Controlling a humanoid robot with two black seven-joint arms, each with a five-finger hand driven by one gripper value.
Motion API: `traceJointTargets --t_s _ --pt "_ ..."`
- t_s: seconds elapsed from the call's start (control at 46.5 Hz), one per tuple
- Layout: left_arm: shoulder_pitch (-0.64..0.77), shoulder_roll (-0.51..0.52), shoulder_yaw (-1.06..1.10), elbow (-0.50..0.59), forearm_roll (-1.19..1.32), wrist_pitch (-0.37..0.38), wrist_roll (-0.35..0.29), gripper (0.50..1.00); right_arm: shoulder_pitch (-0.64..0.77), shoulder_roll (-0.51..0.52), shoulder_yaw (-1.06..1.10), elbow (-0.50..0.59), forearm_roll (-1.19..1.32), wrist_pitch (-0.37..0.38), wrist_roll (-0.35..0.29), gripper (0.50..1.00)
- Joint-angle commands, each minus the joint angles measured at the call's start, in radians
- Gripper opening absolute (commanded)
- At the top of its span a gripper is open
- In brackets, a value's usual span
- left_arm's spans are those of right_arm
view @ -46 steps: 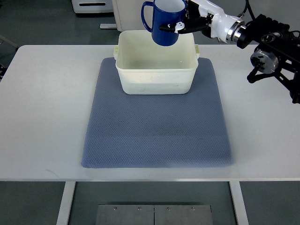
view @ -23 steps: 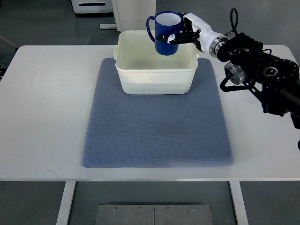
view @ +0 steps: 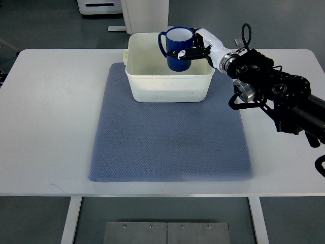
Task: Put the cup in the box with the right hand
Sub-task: 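Lower the held mug into the cream box with the right hand, then open the right hand to release the mug inside the box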
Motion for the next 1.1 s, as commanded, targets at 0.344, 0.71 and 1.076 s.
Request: traceJointTargets --t_s 0.344,0.71,1.076 --pt "0.0 0.0 0.0 0.0 0.0 0.0 0.0 1.0 -0.008 0.002 0.002 0.006 0.002 -0.013 0.01 0.5" --pt "0.0 0.0 0.0 0.0 0.0 0.0 0.0 1.0 -0.009 0.005 0.003 0.009 0.002 -0.015 0.088 0.604" --pt "0.0 0.0 0.0 0.0 0.0 0.0 0.0 1.0 -0.011 0.005 0.002 0.015 0.003 -0.01 0.107 1.0"
